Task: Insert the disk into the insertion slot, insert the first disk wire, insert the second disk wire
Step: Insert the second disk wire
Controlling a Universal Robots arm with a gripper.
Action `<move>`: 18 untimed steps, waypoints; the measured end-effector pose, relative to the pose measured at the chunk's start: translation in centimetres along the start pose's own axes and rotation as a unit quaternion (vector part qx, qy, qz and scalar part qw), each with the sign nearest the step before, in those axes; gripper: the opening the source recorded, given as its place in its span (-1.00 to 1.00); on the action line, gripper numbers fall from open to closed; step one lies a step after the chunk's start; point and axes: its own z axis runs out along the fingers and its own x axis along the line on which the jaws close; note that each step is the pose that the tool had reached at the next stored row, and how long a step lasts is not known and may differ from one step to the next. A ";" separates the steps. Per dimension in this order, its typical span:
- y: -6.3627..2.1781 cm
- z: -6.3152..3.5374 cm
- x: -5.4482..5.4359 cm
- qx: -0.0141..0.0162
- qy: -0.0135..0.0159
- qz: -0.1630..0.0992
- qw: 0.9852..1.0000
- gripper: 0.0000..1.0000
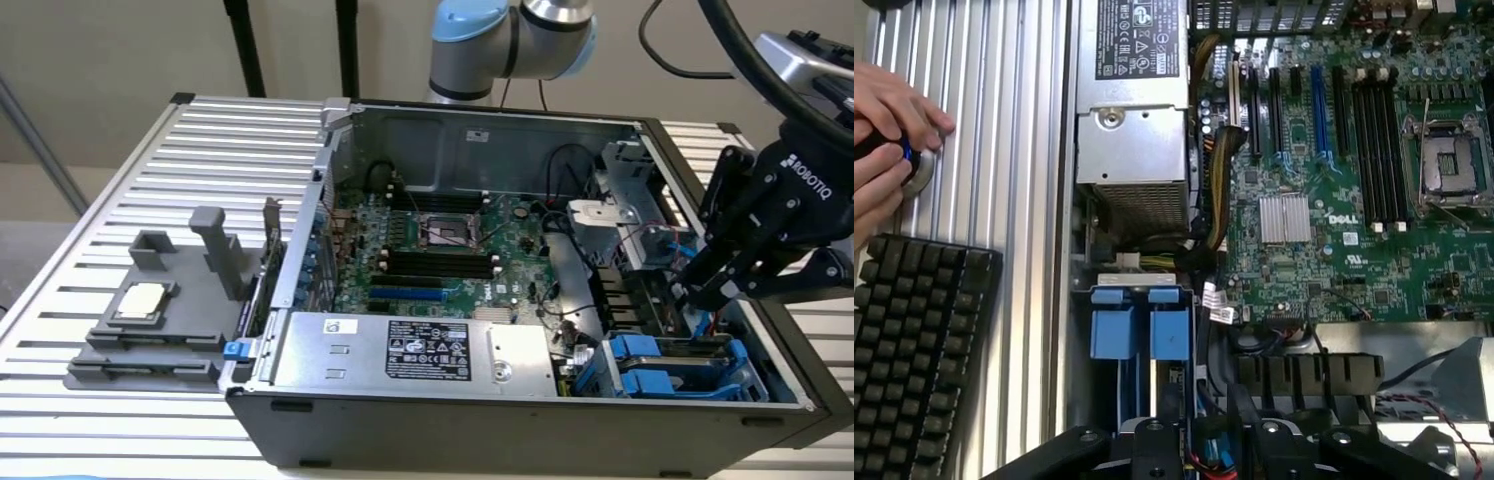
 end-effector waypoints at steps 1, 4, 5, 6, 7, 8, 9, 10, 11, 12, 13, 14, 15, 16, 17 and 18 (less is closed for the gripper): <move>-0.01 0.03 0.0 0.000 0.000 0.000 1.000 -0.34; -0.07 0.18 -0.1 0.001 0.000 0.000 1.000 -0.34; -0.09 0.24 -0.1 0.002 0.000 0.000 1.000 -0.34; -0.11 0.29 -0.2 0.002 0.000 0.000 1.000 -0.34; -0.12 0.34 -0.2 0.002 0.000 0.000 1.000 -0.34; -0.14 0.40 -0.2 0.003 0.000 0.000 1.000 -0.34; -0.16 0.46 -0.3 0.003 0.000 0.000 1.000 -0.34; -0.17 0.52 -0.3 0.004 0.000 0.000 1.000 -0.34; -0.19 0.58 -0.4 0.004 0.000 0.000 1.000 -0.34; -0.20 0.64 -0.4 0.005 0.000 0.000 1.000 -0.34; -0.22 0.67 -0.4 0.005 0.000 0.000 1.000 -0.34; -0.23 0.71 -0.5 0.005 0.000 0.000 1.000 -0.34; -0.23 0.74 -0.5 0.006 0.000 0.000 1.000 -0.34; -0.24 0.78 -0.6 0.006 0.000 0.000 1.000 -0.34; -0.25 0.80 -0.6 0.006 0.000 0.000 1.000 -0.38; -0.25 0.82 -0.7 0.006 0.000 0.000 1.000 -0.38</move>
